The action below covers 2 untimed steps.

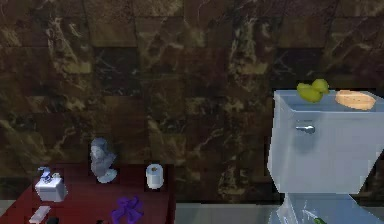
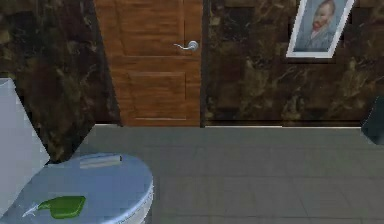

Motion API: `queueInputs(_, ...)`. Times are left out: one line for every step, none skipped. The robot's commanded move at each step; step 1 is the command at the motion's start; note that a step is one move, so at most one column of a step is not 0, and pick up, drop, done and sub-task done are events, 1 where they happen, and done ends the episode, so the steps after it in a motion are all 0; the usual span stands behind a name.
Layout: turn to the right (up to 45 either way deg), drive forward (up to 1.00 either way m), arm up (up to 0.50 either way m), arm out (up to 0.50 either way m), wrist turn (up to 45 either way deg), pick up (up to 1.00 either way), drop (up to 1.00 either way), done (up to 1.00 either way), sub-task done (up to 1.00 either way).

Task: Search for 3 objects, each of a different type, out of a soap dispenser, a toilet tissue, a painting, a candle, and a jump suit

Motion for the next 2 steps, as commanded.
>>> queueInputs(-12.0,0.0,0.0,0.0,0.0,0.0,0.0,0.0,0.0)
queueInputs(0.0,0.0,0.0,0.0,0.0,0.0,0.0,1.0,0.0)
